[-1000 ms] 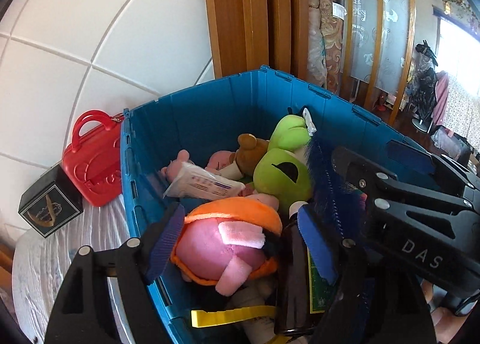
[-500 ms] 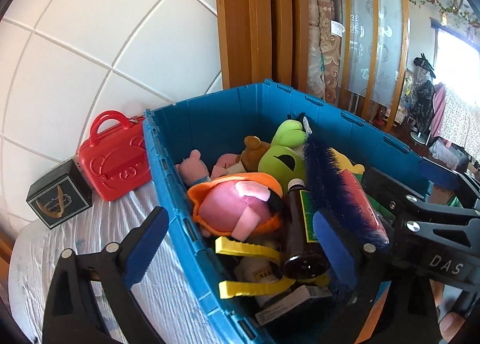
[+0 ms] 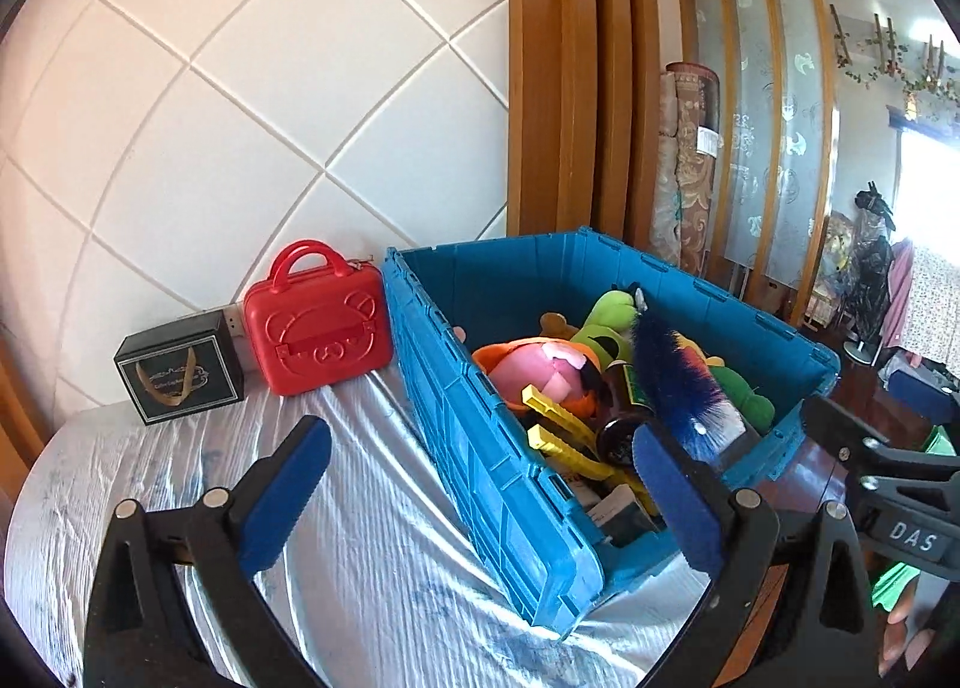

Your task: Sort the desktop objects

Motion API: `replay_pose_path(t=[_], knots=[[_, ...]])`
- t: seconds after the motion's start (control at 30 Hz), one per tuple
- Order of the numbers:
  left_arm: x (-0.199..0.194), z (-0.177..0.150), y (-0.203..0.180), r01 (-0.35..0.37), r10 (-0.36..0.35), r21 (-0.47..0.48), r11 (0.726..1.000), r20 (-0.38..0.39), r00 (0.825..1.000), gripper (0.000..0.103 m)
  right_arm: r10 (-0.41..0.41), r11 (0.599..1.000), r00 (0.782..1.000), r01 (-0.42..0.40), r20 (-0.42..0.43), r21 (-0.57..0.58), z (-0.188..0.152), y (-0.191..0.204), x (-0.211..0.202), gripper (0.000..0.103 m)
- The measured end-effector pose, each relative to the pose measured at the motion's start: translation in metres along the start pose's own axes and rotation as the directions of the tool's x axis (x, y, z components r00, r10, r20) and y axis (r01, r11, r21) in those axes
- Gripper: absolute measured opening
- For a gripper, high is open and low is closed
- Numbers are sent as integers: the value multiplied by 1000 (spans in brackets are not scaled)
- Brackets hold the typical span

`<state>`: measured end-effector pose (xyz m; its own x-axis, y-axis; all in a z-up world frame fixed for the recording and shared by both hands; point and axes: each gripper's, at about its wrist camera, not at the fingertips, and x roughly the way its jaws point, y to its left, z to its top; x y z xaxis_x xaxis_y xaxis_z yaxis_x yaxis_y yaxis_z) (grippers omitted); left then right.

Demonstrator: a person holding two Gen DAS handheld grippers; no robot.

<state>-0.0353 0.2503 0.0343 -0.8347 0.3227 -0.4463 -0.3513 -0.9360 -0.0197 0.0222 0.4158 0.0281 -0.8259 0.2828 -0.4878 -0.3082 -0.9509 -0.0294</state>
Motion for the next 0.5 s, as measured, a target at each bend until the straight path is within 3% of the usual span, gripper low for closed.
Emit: replay_pose_path(t=[0.13, 0.27, 0.5], knots=[[-15, -1, -2, 107, -106, 25, 994, -27, 994, 102, 25, 1000, 1000, -25, -1, -2, -12, 1, -15, 103], [-28, -4, -15, 32, -32, 89, 995, -2, 999, 102, 34, 999, 999, -34, 6, -15, -20, 4, -30, 103], [-37, -9, -15, 55, -54, 72, 996, -21, 998, 102, 18, 1000, 1000, -18, 7, -12, -25, 4, -42, 103]])
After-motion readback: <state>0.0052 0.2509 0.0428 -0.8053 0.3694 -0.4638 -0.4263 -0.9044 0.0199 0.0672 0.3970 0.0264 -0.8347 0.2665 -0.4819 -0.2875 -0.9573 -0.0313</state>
